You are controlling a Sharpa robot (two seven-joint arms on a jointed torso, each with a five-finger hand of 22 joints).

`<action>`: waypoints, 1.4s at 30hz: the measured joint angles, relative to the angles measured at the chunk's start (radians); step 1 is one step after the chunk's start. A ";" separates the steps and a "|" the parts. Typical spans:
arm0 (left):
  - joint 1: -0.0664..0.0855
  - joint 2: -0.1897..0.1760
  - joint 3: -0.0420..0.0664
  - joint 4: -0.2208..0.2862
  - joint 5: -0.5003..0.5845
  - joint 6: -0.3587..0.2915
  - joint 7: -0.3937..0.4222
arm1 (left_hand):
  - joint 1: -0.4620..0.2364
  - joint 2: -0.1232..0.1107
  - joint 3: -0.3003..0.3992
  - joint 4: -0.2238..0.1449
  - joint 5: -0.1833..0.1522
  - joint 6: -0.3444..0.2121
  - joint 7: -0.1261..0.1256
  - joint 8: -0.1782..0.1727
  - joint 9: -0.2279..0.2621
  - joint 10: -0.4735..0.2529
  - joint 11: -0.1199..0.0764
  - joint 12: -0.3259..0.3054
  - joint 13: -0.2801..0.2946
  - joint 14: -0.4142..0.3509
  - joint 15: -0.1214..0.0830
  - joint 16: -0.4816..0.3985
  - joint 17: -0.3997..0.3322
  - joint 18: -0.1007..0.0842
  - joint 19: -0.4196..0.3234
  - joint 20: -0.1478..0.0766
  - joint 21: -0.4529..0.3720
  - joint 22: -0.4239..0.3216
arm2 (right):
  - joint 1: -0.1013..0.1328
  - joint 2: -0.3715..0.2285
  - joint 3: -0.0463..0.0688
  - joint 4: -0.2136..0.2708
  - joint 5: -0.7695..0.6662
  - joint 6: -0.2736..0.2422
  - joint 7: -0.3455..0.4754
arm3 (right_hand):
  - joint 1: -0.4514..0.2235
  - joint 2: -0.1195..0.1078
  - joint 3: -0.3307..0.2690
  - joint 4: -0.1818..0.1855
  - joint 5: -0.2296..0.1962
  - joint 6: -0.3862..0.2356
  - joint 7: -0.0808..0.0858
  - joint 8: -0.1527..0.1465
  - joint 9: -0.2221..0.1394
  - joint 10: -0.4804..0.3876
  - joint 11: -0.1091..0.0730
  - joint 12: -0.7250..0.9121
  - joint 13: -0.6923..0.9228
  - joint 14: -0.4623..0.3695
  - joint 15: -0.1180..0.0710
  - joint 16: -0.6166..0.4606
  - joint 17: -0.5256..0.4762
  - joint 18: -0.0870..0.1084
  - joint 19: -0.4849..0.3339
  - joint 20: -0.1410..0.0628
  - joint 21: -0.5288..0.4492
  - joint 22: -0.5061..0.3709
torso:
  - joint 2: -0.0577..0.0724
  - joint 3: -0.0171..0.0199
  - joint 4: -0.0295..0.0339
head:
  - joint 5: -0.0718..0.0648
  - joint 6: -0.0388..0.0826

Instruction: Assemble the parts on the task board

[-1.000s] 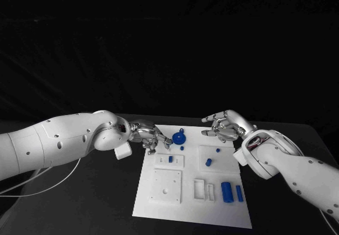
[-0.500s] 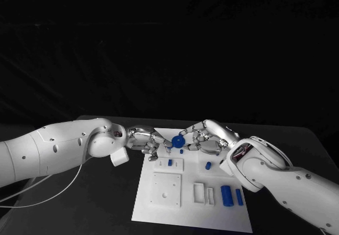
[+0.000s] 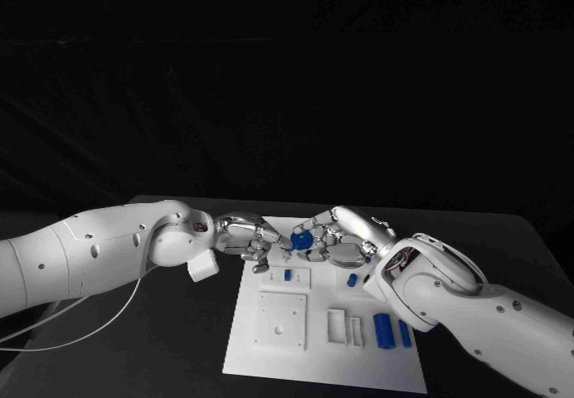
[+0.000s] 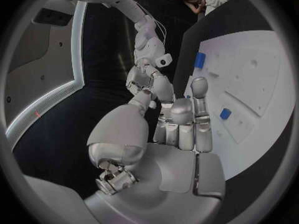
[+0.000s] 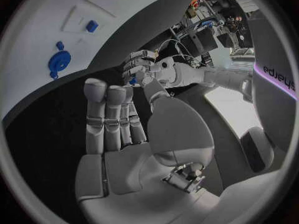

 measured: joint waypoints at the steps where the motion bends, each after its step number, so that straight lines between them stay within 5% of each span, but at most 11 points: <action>1: 0.000 0.001 0.000 0.000 0.000 0.000 0.000 | 0.000 0.000 0.001 -0.001 0.000 0.000 0.000 0.000 0.000 -0.001 -0.001 0.000 0.000 0.000 0.000 0.000 0.000 0.000 0.000 0.000 0.000 0.000 | 0.000 0.000 -0.001 0.001 0.000 0.000 0.001 | 0.000 0.000 -0.001 0.001 0.000 0.000 0.000 0.000 0.000 0.000 0.000 0.000 0.000 0.000 0.000 0.000 0.000 0.000 0.000 0.000 0.000 0.000 | 0.000 -0.0002 0.0000 | 0.000 0.000; 11: 0.000 0.005 0.000 0.001 -0.002 0.000 0.002 | -0.001 -0.001 0.003 -0.003 -0.004 0.000 0.000 0.000 0.001 -0.001 -0.001 0.000 0.000 0.000 0.000 0.000 0.000 0.000 0.000 0.000 0.000 0.000 | -0.001 0.001 -0.010 0.002 0.003 0.009 0.006 | -0.022 0.022 0.057 0.018 -0.044 0.014 -0.002 0.000 0.000 0.000 0.000 0.000 0.008 0.000 0.000 0.000 0.002 0.000 0.000 0.000 0.000 0.000 | 0.000 -0.0006 0.0001 | -0.001 -0.004; 28: -0.002 0.007 -0.002 0.004 -0.011 0.000 0.000 | 0.002 0.002 0.005 -0.006 -0.008 0.000 0.000 0.000 0.009 -0.001 -0.001 0.000 0.001 0.000 0.000 0.000 0.000 0.000 0.000 0.000 0.000 0.000 | 0.000 0.000 -0.022 -0.003 0.011 0.027 0.006 | -0.028 0.017 0.189 0.092 -0.108 0.052 -0.011 -0.002 0.000 -0.004 -0.004 0.004 0.019 0.000 0.000 0.000 0.005 0.000 0.000 0.000 0.000 0.000 | 0.000 0.0000 0.0000 | -0.001 -0.008; 42: -0.002 0.009 -0.002 0.002 -0.017 0.000 -0.003 | 0.003 0.003 0.006 -0.007 -0.012 0.002 -0.003 0.000 0.014 0.001 0.001 0.000 0.002 0.001 0.002 0.000 -0.002 0.000 0.000 0.000 0.000 -0.001 | 0.001 -0.002 -0.023 -0.003 0.016 0.022 0.006 | -0.024 0.012 0.157 0.093 -0.136 0.145 -0.041 -0.002 0.004 0.002 -0.023 0.004 0.023 0.010 -0.010 -0.004 0.006 0.000 0.004 -0.011 0.005 0.000 | 0.000 0.0007 -0.0007 | 0.000 -0.011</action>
